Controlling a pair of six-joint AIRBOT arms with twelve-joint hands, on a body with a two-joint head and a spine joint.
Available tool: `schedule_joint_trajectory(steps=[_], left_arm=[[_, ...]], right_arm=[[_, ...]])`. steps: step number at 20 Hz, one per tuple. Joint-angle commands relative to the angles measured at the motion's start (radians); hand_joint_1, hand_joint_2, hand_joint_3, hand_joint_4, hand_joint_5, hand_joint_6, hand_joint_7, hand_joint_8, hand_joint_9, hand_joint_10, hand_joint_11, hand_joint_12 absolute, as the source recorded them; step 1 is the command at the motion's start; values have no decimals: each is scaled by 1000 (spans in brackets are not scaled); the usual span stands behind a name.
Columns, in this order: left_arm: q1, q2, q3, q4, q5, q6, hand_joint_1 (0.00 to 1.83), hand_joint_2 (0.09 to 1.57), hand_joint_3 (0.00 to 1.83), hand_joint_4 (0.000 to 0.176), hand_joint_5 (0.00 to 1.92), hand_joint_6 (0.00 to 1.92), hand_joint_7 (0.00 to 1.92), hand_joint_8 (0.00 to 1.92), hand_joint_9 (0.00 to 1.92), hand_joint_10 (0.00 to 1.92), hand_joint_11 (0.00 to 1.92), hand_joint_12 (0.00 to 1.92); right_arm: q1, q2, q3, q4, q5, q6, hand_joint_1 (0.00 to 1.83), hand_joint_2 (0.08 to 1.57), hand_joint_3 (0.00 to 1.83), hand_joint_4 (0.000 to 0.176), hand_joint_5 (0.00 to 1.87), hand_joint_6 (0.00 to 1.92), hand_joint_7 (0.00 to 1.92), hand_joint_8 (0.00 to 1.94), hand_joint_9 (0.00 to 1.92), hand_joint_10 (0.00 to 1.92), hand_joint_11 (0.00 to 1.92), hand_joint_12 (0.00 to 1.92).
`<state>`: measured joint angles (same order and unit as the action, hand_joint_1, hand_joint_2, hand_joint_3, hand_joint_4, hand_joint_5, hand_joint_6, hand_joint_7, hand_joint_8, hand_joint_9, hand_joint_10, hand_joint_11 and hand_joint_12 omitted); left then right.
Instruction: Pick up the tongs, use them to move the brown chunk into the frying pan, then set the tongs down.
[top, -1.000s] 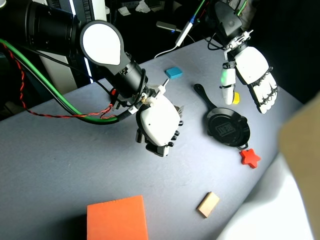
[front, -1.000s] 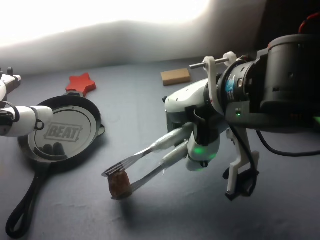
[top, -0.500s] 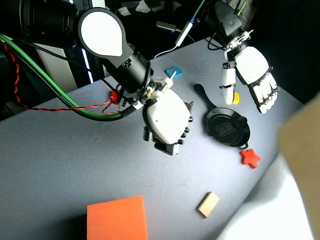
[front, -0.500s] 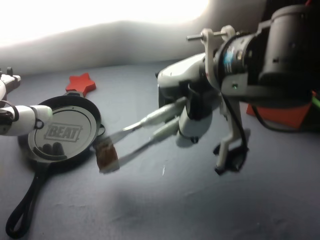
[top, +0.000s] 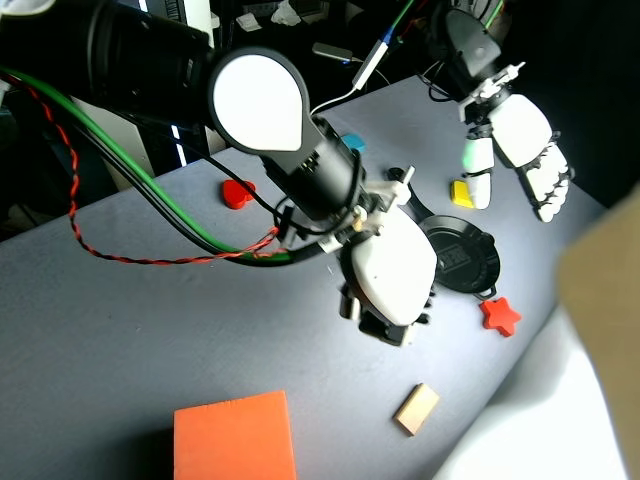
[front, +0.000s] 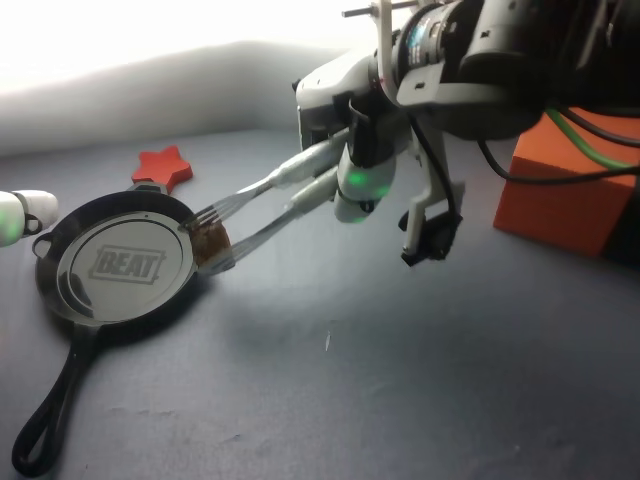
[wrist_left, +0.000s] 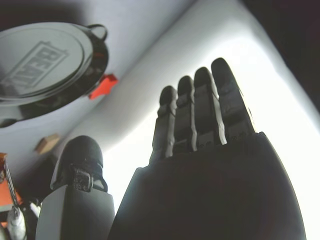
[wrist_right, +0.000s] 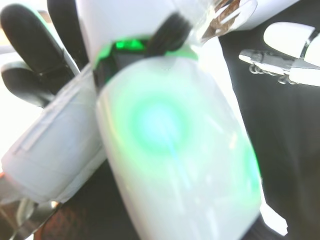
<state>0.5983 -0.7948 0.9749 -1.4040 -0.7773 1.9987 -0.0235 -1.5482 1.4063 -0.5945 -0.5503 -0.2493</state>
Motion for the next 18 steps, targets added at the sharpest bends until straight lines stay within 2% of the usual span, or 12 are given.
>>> schedule_joint_trajectory(steps=[1,2,3,4,5,6,8,12,14,17,18], left_arm=[[-2,8,9,53,-58,-2,0,1233,0,0,153,3,141,1,129,2,0,437],[3,9,11,53,-58,-8,0,1236,0,0,149,1,136,0,120,1,0,415],[6,9,14,53,-58,-11,0,1235,0,0,145,0,134,0,121,2,0,414],[9,10,16,53,-58,-13,0,1238,1,0,145,0,134,0,121,2,0,415],[11,10,19,53,-58,-13,0,1236,0,0,138,0,136,1,121,2,0,415],[12,10,22,53,-58,-14,0,1234,0,0,133,0,139,2,122,2,0,414],[14,10,28,53,-59,-14,0,1228,0,0,145,5,145,4,131,5,0,418],[17,10,34,53,-59,-14,0,1235,0,0,148,4,147,2,132,4,0,434],[18,10,36,53,-60,-14,0,1238,2,0,157,7,145,2,132,3,0,442],[22,10,39,53,-60,-13,0,1232,0,0,144,1,138,1,130,1,0,423],[23,10,39,54,-60,-13,0,1229,0,0,136,0,135,0,127,0,0,416]], right_arm=[[15,-6,13,-22,91,-1,1244,1088,0,0,932,1088,1182,679,1118,768,628,1678],[13,-20,33,-22,96,-3,1234,1101,1,0,918,1109,1131,772,1071,844,601,1721],[12,-30,46,-22,99,-3,1242,1089,0,0,941,1061,1166,731,1096,875,625,1740],[11,-40,57,-22,102,-4,1350,1099,3,0,889,1079,1125,688,970,1193,577,1762],[11,-48,66,-22,105,-5,1255,1104,5,0,904,1103,1116,791,997,1033,568,1725],[13,-57,75,-22,106,-5,1239,1099,1,0,921,1088,1132,778,1040,905,584,1684],[18,-76,96,-21,110,-3,1240,1087,0,0,944,1061,1163,722,1079,826,591,1700],[15,-114,137,-21,118,-5,1246,1079,0,0,964,1000,1177,730,1097,836,618,1727],[11,-136,160,-21,126,-13,1236,1093,4,0,942,1029,1126,826,1055,905,595,1751],[8,-170,201,-21,131,-15,1245,1069,0,0,1006,928,1180,728,1101,824,647,1677],[5,-183,216,-21,133,-15,1241,1077,0,0,999,929,1140,805,1068,854,622,1687]])
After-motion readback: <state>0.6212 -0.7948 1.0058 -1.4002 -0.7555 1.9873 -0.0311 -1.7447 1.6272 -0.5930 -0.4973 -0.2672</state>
